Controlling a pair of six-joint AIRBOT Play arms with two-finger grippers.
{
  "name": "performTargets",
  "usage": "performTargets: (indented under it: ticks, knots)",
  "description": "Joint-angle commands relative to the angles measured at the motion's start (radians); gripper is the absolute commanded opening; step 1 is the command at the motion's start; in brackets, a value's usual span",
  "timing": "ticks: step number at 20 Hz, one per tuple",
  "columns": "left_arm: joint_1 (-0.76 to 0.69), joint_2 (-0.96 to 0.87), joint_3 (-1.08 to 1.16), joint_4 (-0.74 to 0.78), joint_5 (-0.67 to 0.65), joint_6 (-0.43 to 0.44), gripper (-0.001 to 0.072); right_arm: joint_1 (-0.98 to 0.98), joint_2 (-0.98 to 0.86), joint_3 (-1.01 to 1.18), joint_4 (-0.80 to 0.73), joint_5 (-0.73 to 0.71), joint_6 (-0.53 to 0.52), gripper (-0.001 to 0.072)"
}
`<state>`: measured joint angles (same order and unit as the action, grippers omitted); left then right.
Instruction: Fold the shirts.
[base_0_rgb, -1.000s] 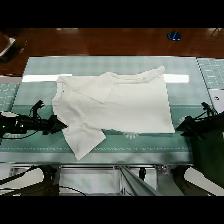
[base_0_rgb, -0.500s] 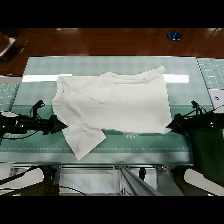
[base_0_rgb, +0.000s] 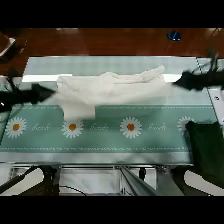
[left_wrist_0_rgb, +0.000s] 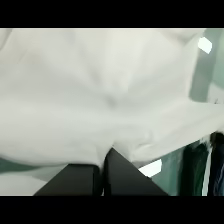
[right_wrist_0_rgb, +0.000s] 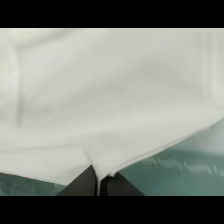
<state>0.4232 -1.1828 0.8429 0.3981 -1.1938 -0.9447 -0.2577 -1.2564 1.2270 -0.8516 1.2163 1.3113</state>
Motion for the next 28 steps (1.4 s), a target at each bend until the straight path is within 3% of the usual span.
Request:
performTargets:
  ticks: [1,4,7,11,14,18,22,26,28]
  knots:
    - [0.001,0.132,0.341,-0.195,0.064,0.015,0.0019,0.016,0.002,0.504,-0.014,0.038,0.046,0.0022]
    - [0.002,0.227,0.663,-0.020,0.134,-0.096,0.0018,0.017,0.039,0.812,-0.191,0.072,0.089,0.0022]
    - [0.002,0.330,0.856,0.259,0.140,-0.198,0.0019,0.016,0.177,0.829,-0.266,0.094,0.103,0.0022]
    - [0.002,0.513,0.891,0.639,0.116,-0.321,0.0019,0.016,0.352,0.829,-0.281,0.122,0.103,0.0022]
    - [-0.001,0.615,0.891,0.813,0.045,-0.378,0.0019,0.017,0.435,0.829,-0.299,0.175,0.105,0.0022]
    - [-0.065,0.702,0.864,0.892,0.020,-0.388,0.0019,0.017,0.518,0.742,-0.426,0.264,0.128,0.0022]
    - [-0.085,0.711,0.709,0.945,-0.032,-0.462,0.0019,0.017,0.571,0.528,-0.428,0.271,0.145,0.0022]
    - [-0.085,0.658,0.384,0.838,-0.015,-0.482,0.0019,0.017,0.542,0.253,-0.314,0.216,0.122,0.0022]
    - [-0.099,0.596,0.212,0.748,0.074,-0.481,0.0019,0.017,0.497,0.113,-0.264,0.140,0.087,0.0022]
